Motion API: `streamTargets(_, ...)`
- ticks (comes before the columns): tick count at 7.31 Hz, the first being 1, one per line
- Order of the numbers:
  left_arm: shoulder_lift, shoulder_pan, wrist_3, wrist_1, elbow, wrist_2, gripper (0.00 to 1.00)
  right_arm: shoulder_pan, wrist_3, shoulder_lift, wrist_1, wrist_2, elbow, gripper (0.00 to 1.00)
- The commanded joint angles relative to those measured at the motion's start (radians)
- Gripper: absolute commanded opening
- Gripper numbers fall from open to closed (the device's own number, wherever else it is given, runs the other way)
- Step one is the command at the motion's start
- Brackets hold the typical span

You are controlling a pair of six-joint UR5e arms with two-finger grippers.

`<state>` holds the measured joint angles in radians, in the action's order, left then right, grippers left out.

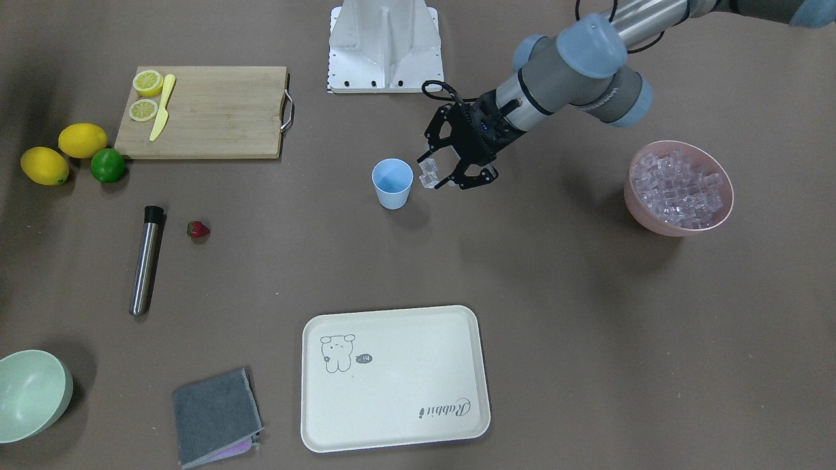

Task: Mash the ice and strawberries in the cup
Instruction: 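Lift the ice cube and carry it toward the blue cup, then lower the ice cube over the blue cup and open the left gripper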

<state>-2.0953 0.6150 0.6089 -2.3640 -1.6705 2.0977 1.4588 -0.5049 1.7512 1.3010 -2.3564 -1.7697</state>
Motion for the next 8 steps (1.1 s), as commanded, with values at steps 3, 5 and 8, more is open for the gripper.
streamTargets(3,-0.009,-0.113,0.012,-0.011,0.018,-0.157,0.0,0.0,-0.001,0.011,-0.028,0.0,0.007,1.0)
streamTargets(5,-0.017,-0.116,0.011,-0.012,0.04,-0.157,0.0,0.0,-0.001,0.011,-0.028,0.0,0.009,1.0)
streamTargets(8,-0.026,-0.15,0.014,-0.018,0.049,-0.208,0.0,0.0,-0.001,0.018,-0.029,0.0,0.009,1.0)
